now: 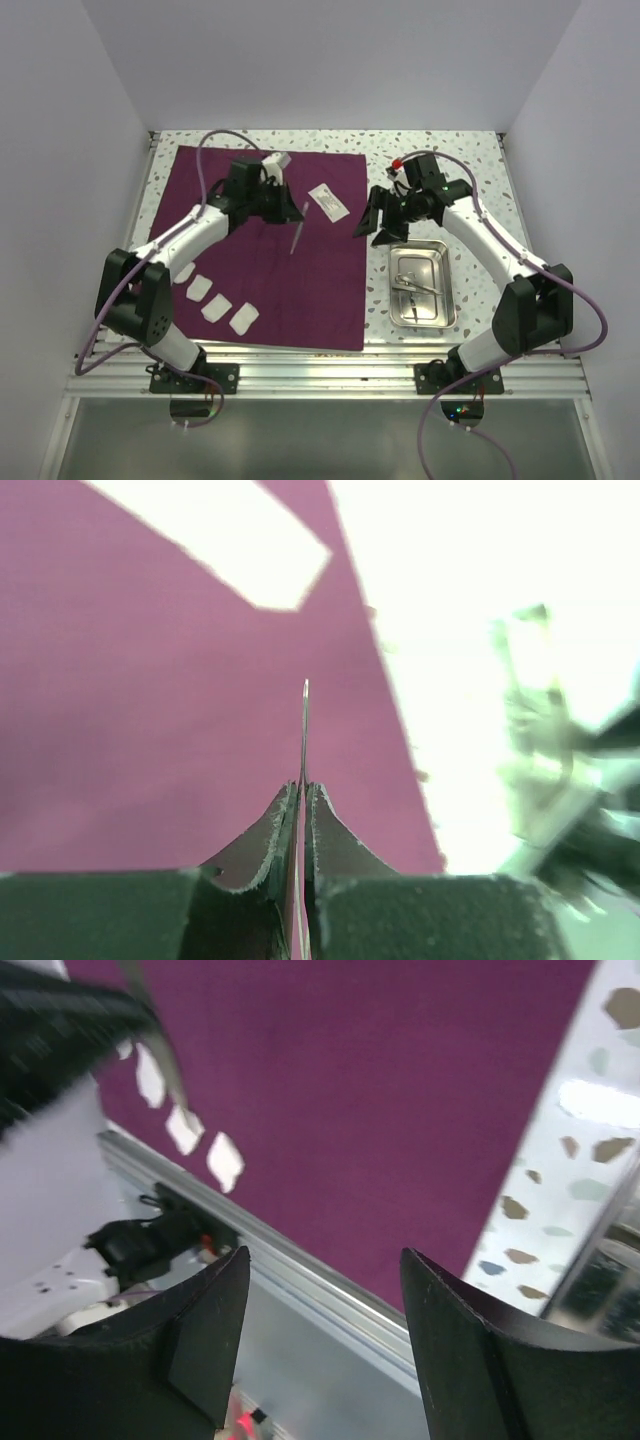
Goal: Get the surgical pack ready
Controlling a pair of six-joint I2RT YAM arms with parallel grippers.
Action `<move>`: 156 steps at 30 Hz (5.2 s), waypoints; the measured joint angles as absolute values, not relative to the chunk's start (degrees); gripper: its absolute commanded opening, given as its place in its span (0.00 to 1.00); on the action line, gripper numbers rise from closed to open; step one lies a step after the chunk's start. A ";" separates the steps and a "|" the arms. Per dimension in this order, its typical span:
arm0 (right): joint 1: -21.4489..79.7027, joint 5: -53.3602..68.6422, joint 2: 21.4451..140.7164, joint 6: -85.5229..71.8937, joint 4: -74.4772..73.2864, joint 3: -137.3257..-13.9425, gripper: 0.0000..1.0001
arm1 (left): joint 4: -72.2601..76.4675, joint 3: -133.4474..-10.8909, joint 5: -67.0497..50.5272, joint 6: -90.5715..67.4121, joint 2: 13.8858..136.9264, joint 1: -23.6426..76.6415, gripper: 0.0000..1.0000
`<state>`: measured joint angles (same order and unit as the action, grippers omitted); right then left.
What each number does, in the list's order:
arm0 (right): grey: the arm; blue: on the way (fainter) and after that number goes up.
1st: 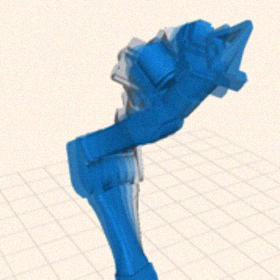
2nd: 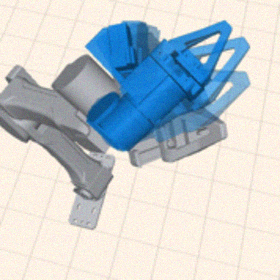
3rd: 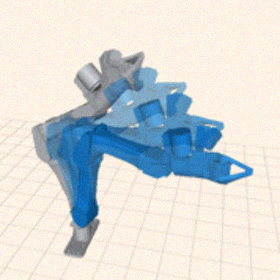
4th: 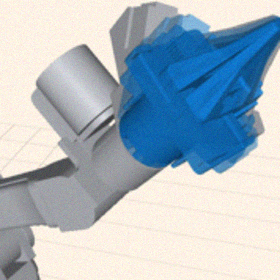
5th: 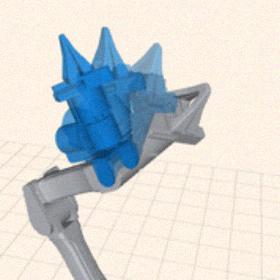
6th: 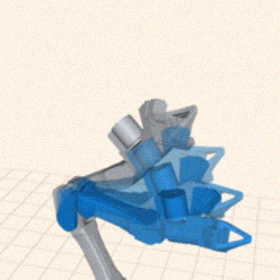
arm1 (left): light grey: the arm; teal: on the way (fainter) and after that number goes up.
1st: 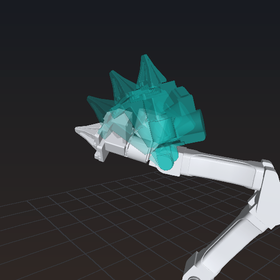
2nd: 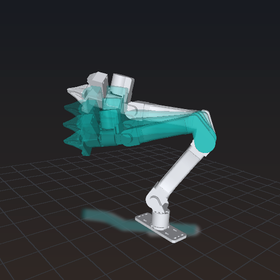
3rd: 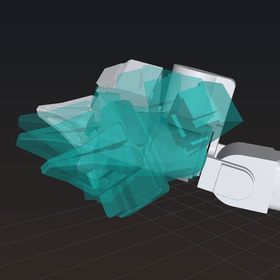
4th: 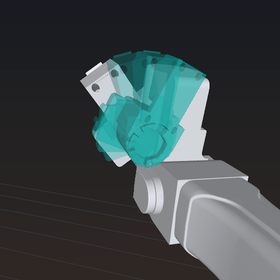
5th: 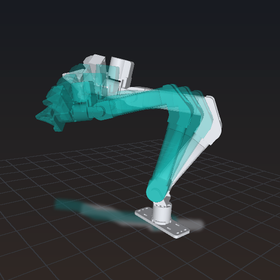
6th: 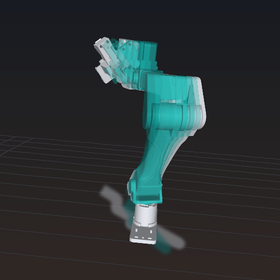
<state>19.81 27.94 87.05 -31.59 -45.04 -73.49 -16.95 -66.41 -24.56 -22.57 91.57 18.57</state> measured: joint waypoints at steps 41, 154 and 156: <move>25.06 21.58 88.99 -38.65 -40.47 -73.28 0.00 | -2.11 -63.16 -31.66 -37.67 91.39 38.17 0.58; 23.75 2.55 87.99 -15.75 -54.13 -62.39 0.65 | -64.01 -57.52 16.71 -67.79 100.53 38.39 0.21; 23.75 2.55 87.96 -15.75 -54.13 -62.39 0.65 | -64.07 -57.82 16.75 -67.68 100.68 38.39 0.21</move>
